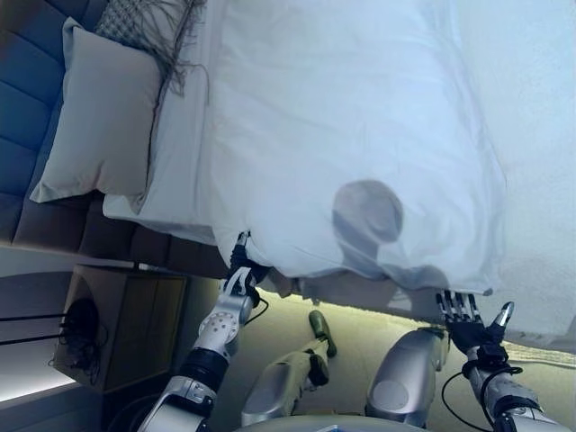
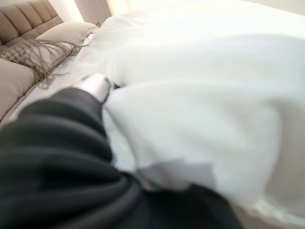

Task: Make the bed neatly

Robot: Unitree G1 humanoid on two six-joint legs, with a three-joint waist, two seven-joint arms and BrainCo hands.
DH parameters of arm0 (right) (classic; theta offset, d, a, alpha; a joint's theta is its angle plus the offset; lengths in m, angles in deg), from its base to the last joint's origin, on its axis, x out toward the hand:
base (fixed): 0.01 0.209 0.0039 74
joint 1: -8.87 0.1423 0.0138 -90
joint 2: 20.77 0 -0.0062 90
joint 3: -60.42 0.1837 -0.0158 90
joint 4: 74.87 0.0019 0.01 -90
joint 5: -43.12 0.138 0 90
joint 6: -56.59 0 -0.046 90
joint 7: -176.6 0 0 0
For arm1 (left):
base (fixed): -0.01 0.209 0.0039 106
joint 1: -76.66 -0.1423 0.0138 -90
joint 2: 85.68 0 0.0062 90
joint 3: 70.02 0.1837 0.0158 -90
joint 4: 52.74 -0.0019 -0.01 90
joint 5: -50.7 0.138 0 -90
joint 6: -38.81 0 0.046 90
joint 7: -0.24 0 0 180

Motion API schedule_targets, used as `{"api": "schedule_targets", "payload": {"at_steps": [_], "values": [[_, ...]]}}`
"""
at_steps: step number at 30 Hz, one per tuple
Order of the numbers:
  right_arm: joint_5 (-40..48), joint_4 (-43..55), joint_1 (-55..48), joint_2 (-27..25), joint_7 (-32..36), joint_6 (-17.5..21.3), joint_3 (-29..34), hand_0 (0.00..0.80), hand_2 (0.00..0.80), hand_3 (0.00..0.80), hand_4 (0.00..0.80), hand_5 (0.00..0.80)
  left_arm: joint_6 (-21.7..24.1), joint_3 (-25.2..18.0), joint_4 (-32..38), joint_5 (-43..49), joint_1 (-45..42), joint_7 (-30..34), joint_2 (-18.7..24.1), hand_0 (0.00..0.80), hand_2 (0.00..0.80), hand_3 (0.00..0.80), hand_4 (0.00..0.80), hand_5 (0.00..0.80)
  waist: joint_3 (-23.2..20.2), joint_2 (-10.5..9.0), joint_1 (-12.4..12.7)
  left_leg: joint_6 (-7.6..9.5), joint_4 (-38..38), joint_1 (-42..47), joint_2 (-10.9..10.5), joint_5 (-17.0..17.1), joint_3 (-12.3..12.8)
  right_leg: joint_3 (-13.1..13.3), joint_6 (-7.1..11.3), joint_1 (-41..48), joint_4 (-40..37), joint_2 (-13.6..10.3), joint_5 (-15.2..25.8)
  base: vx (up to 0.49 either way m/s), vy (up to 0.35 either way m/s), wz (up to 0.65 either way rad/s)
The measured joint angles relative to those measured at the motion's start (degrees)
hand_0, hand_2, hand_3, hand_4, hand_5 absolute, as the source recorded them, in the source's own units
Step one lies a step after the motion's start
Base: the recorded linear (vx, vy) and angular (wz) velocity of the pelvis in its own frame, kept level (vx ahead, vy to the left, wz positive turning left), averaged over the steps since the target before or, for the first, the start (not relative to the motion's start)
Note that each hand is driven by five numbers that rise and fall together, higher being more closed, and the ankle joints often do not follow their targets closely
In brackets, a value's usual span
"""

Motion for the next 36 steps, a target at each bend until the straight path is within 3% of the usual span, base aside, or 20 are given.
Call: {"api": "schedule_targets", "payload": {"at_steps": [4, 13, 18, 25, 36], "values": [[-0.30, 0.15, 2.40, -0.06, -0.21, -0.08, -0.99, 0.000, 0.000, 0.000, 0.000, 0.000, -0.19, 0.02, -1.14, 0.02, 0.04, 0.02, -0.08, 0.800, 0.800, 0.800, 0.800, 0.800, -0.21, 0.13, 0.25, 0.03, -0.01, -0.05, 0.00, 0.04, -0.08, -0.07, -0.03, -0.09, 0.19, -0.04, -0.01, -0.044, -0.004, 0.01], [4.19, -0.97, 5.68, -0.07, -7.99, -0.17, -2.80, 0.000, 0.000, 0.000, 0.000, 0.000, -0.40, 0.12, -1.37, 0.04, 0.63, 0.59, -0.48, 0.800, 0.800, 0.800, 0.800, 0.800, -1.23, 0.77, 0.67, 0.00, 0.07, -2.14, -0.02, 0.96, -0.77, -0.49, -0.30, -2.30, 1.40, -0.22, -0.25, -0.054, -0.001, 0.05], [6.15, -2.26, 5.54, -0.11, -9.96, -1.86, -2.85, 0.000, 0.000, 0.000, 0.000, 0.000, -0.29, 0.13, -1.37, 0.01, 0.59, 0.94, -0.48, 0.800, 0.800, 0.800, 0.800, 0.800, -1.32, 0.92, 0.44, 0.04, -0.54, -2.30, -0.47, 0.96, -0.69, -0.13, -0.29, -3.09, 1.36, -0.78, -0.53, -0.008, 0.068, -0.01], [5.15, -3.47, 3.79, 0.64, -10.22, -3.98, -3.52, 0.000, 0.000, 0.000, 0.000, 0.000, 0.20, 0.16, -1.35, -0.06, 0.59, 1.69, -0.63, 0.800, 0.800, 0.800, 0.800, 0.800, -1.44, 1.61, 0.22, 0.37, -1.21, -3.03, -0.97, 1.21, 0.12, 0.48, 0.18, -4.40, 0.74, -0.93, -0.17, 0.007, 0.056, -0.03], [2.23, -0.41, 8.92, -0.19, -7.35, -2.46, -5.37, 0.000, 0.000, 0.000, 0.000, 0.000, 1.69, 0.44, -0.69, -0.04, 1.41, 1.91, -1.73, 0.800, 0.800, 0.800, 0.800, 0.800, 1.66, 2.55, 0.33, 0.38, -1.35, -4.21, -1.25, 1.23, 0.01, 1.32, 0.23, -6.29, 1.31, -1.01, -0.17, -0.026, -0.025, -0.01]]}}
